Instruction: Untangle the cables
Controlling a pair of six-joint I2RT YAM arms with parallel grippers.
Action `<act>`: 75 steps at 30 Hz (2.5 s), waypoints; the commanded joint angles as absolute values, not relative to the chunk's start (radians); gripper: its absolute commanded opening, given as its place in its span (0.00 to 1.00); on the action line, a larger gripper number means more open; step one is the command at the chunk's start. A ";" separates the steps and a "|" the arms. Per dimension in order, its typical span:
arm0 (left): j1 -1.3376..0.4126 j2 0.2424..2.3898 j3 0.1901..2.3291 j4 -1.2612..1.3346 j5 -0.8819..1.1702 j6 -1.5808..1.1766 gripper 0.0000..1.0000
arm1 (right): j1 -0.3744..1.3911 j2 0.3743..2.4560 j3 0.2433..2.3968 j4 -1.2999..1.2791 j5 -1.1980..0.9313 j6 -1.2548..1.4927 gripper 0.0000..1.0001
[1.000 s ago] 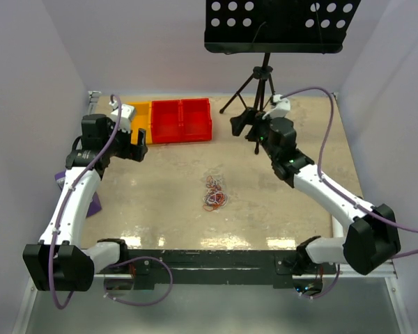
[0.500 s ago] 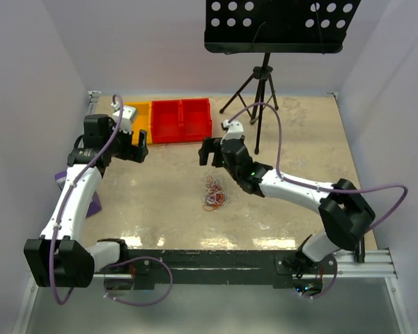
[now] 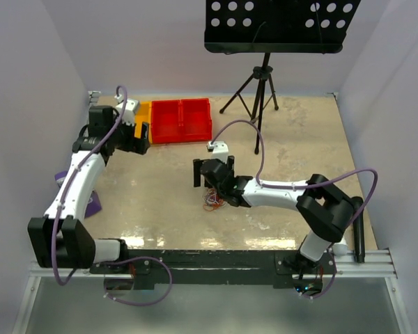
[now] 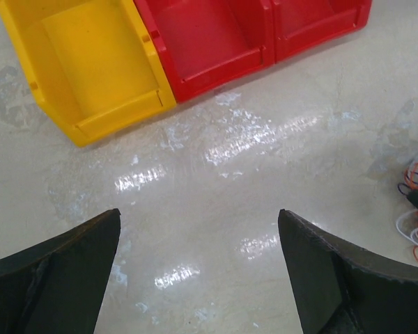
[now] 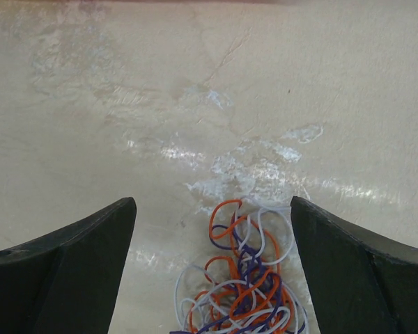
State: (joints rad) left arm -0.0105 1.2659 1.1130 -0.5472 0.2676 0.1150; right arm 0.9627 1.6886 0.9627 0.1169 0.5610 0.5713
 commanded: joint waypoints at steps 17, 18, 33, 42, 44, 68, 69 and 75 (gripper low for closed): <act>-0.114 1.922 1.592 -0.273 -0.103 -0.048 1.00 | 1.078 1.540 0.810 0.046 0.552 0.791 0.58; -0.115 1.954 1.614 -0.275 -0.101 -0.045 1.00 | 1.083 1.542 0.810 0.040 0.551 0.798 0.58; -0.123 2.106 1.646 -0.235 -0.126 -0.057 0.50 | 1.117 1.552 0.815 0.048 0.518 0.833 0.58; -0.144 1.961 1.401 -0.163 -0.150 -0.008 0.16 | 1.115 1.519 0.860 0.011 0.540 0.822 0.62; -0.144 1.925 1.355 -0.170 -0.153 -0.008 0.16 | 1.115 1.499 0.880 -0.021 0.569 0.816 0.68; -0.281 1.612 1.040 -0.249 -0.110 -0.100 0.18 | 0.842 1.635 0.960 0.037 0.497 0.721 0.73; -0.281 1.621 1.045 -0.247 -0.120 -0.109 0.18 | 0.844 1.614 0.933 0.046 0.480 0.735 0.73; -0.281 1.721 1.095 -0.261 -0.184 -0.170 0.14 | 0.894 1.511 0.753 0.132 0.423 0.804 0.74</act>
